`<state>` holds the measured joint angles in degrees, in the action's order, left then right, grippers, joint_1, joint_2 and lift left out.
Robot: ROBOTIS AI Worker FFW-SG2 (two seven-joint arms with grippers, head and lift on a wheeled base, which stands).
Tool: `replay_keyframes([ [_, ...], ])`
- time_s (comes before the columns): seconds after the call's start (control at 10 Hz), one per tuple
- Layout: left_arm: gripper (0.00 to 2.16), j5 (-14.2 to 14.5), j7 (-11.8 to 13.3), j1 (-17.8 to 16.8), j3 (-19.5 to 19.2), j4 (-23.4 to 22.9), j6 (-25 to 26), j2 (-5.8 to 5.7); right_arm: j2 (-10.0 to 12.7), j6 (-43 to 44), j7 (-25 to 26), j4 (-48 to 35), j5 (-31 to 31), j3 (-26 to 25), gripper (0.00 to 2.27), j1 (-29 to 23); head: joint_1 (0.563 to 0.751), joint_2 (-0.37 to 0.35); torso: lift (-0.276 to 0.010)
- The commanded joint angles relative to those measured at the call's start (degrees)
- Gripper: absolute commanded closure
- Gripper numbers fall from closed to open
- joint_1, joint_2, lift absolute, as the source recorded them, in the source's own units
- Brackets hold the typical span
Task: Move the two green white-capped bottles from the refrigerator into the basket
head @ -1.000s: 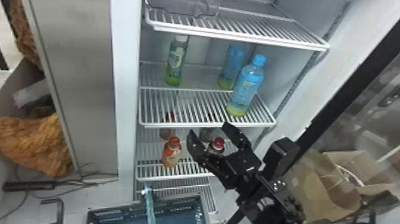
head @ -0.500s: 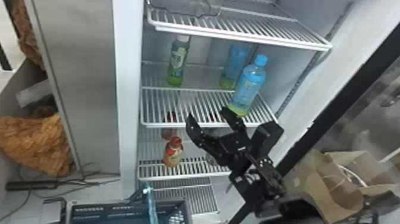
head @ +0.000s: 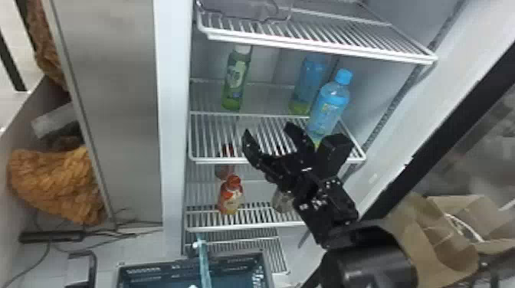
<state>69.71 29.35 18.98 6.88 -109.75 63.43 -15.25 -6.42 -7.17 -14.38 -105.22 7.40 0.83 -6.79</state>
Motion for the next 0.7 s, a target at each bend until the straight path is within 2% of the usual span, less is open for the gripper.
replay_keyframes([
  [0.0,1.17,0.10,0.00,0.00,-0.02,0.00,-0.01,0.05,0.09,0.43,0.49,3.19,-0.66,0.66,0.08,3.00,0.695,-0.286,-0.004],
  [0.2,1.17,0.45,-0.08,-0.14,0.44,0.00,-0.43,-0.04,0.70,0.99,1.02,7.98,-2.72,0.77,0.08,6.80,0.695,-0.281,-0.004],
  [0.6,1.17,0.33,-0.17,-0.28,0.55,0.00,-0.29,-0.04,0.88,4.36,2.95,15.43,-3.06,2.71,0.08,12.42,0.695,-0.271,-0.004],
])
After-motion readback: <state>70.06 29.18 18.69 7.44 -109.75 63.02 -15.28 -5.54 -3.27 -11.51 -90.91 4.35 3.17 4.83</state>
